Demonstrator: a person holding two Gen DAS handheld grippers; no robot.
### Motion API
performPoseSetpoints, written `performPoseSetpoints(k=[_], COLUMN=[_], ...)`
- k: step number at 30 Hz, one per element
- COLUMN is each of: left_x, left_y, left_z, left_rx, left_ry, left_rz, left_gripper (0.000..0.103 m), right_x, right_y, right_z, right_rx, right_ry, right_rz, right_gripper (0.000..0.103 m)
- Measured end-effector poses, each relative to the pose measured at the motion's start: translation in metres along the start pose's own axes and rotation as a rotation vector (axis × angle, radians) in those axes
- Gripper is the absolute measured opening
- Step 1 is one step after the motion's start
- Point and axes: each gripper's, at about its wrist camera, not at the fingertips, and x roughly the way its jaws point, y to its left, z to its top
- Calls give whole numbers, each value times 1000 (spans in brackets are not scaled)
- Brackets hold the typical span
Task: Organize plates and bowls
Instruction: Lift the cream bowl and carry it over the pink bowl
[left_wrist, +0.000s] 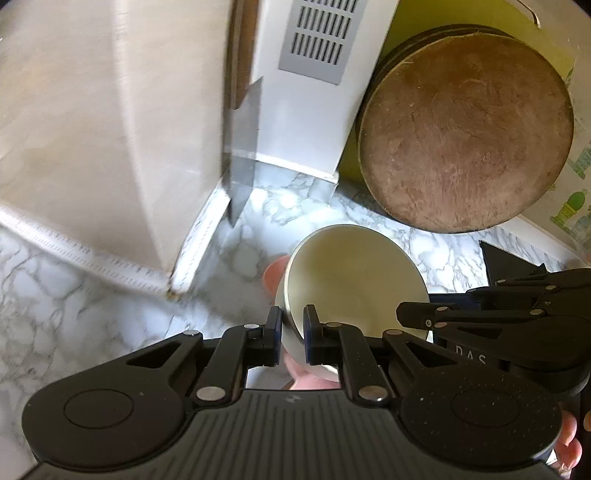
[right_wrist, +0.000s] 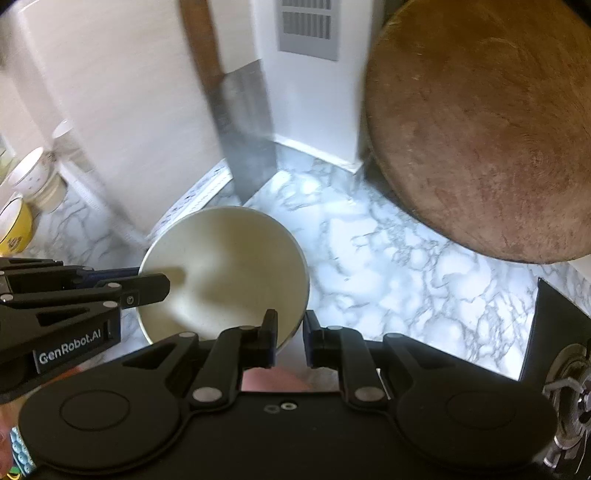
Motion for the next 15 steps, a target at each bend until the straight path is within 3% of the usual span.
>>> performPoseSetpoints(k=[15], left_x=[-56], left_y=[67], left_z=[-57], left_rx=[-87], left_ry=[15], left_rz=[54], left_gripper=[11], right_x=[-8], right_y=[91], right_z=[-31], right_rx=[-92], right_ry=[16], right_rz=[72], right_gripper=[14])
